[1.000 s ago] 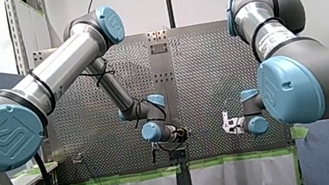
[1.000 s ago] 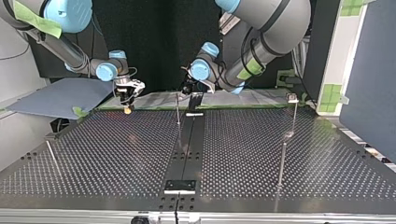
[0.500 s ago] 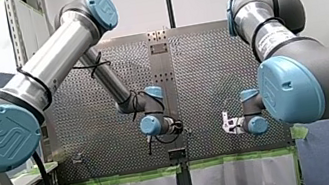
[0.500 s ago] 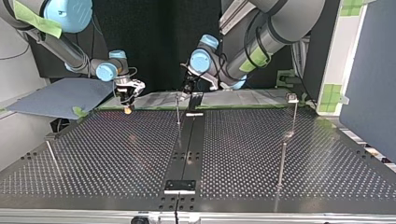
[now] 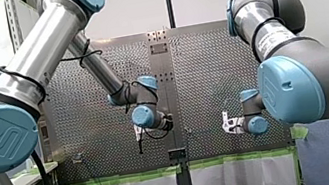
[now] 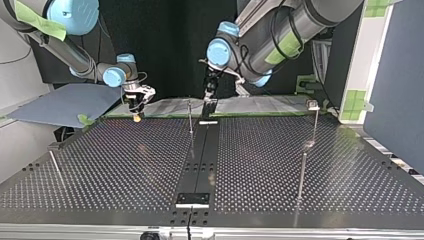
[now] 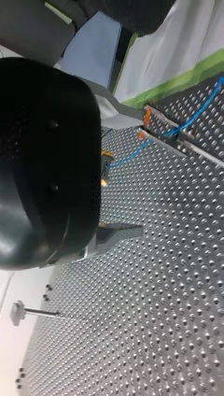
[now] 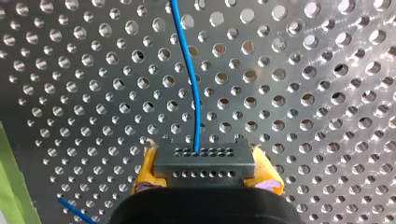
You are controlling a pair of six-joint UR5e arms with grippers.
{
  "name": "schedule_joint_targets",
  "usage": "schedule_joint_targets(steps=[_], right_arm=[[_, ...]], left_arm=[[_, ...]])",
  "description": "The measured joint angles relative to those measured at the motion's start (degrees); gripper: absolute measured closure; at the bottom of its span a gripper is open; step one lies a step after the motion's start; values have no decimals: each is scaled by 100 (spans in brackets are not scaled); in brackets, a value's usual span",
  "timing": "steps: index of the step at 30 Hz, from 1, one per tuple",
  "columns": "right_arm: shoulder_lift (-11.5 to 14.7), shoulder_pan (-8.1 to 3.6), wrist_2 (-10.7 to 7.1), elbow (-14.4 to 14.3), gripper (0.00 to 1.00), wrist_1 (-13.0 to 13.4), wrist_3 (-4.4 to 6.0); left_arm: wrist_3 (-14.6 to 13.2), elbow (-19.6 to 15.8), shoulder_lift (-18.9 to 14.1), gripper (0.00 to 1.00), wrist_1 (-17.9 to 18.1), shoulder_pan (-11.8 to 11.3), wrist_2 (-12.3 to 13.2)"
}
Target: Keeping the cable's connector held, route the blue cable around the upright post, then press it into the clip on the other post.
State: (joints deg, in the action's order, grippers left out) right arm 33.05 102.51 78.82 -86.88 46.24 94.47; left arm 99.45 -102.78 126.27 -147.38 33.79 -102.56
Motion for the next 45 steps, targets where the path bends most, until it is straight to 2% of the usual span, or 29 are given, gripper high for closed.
schedule_joint_targets(steps=[11, 31, 38, 45], right_arm=[[0, 12, -23, -1, 100, -1, 78], [-2, 27, -54, -1, 100, -25, 82], [-2, 30, -54, -1, 100, -40, 82], [-3, 29, -59, -1, 100, -82, 77]], left_arm=[[-216, -562, -561, 0, -437, 5, -562], [17, -1726, -1726, 0, -590, 30, -1621], [136, -2113, -2114, 0, -585, 72, -1808], [289, -2496, -2496, 0, -437, 91, -1818]])
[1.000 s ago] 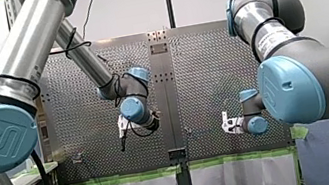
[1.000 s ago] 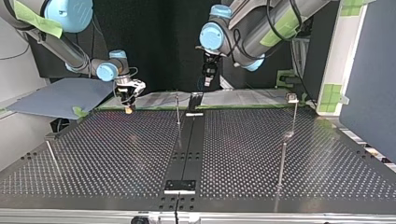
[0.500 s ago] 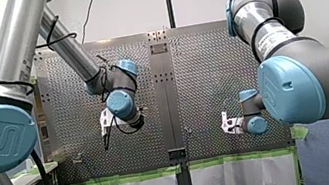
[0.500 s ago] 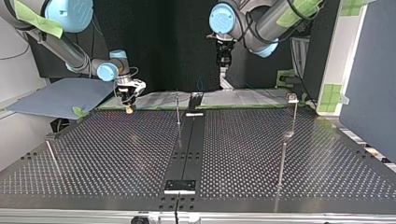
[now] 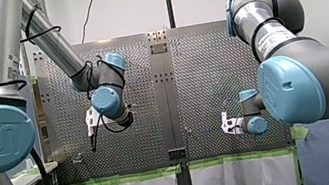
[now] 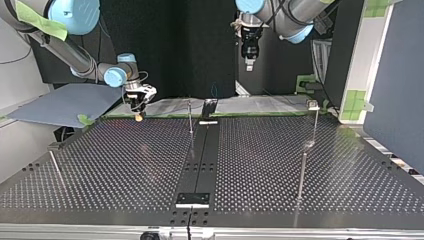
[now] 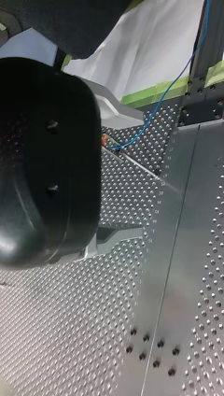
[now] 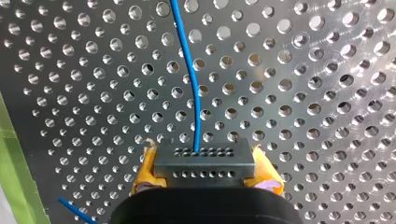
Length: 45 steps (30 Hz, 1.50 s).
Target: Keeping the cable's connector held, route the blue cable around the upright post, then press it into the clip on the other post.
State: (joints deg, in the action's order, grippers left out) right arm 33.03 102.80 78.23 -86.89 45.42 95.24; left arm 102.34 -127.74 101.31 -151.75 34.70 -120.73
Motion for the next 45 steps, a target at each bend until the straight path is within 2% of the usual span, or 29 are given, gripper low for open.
schedule_joint_targets(steps=[4, 10, 45], right_arm=[[0, 12, 0, 0, 100, -18, -15], [-1, 32, 0, 0, 100, -23, -28], [-1, 34, 0, 0, 100, -23, -30]], left_arm=[[22, -219, -231, 0, 57, 2, 27], [0, -313, -413, 0, 72, 11, 37], [-4, -320, -431, 0, 74, 12, 37]])
